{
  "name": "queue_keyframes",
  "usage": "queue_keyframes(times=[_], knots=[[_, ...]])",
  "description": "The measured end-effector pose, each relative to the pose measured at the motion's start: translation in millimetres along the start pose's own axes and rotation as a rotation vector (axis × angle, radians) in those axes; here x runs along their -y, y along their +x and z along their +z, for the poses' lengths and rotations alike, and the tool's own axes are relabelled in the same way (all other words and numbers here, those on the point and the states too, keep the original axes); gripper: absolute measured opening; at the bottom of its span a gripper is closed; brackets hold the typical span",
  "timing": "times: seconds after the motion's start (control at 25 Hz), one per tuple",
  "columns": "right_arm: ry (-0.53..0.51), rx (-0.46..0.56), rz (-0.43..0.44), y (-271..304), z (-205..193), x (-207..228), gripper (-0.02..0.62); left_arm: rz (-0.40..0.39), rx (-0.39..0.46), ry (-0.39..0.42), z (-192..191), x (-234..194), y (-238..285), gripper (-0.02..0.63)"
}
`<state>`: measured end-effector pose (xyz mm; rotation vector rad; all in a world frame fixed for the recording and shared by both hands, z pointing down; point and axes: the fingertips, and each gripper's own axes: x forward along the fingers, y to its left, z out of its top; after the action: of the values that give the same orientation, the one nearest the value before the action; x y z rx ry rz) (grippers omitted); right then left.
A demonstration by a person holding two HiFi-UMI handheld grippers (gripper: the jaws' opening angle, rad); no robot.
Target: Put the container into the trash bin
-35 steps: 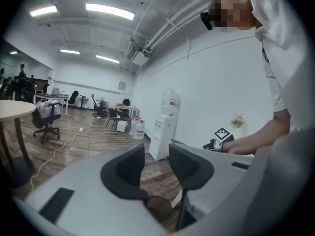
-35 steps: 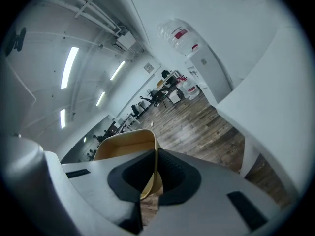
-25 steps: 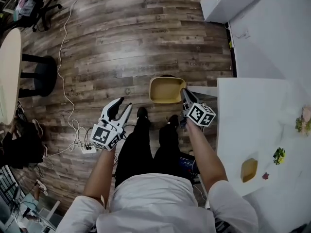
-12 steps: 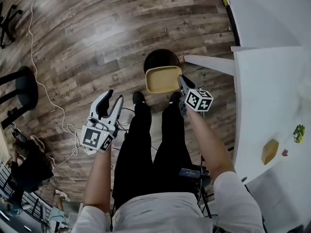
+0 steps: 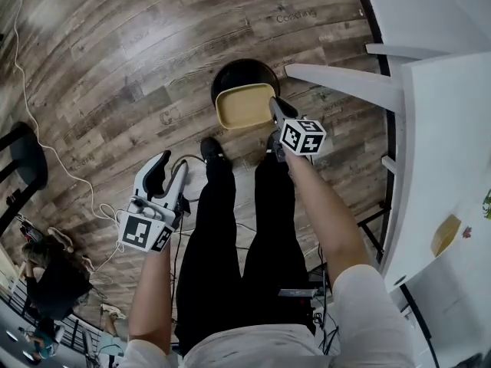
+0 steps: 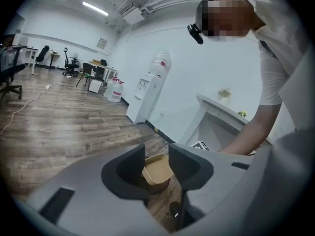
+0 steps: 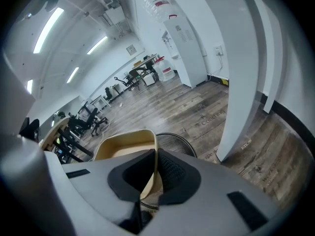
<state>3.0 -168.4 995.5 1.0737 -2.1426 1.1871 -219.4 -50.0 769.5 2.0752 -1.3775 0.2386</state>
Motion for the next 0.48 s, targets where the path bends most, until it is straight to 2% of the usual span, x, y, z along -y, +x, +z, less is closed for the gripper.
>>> queue_keyframes(times=[0.28,0.48], knots=[[0.053,0.017,-0.065,22,-28,36,0.043,-0.03,-0.039,-0.022,-30,1,11,0.155],[0.08,0.057,-0.06,30,-28,44,0.044,-0.061,-0.073,-0.025,-44,11,16,0.155]])
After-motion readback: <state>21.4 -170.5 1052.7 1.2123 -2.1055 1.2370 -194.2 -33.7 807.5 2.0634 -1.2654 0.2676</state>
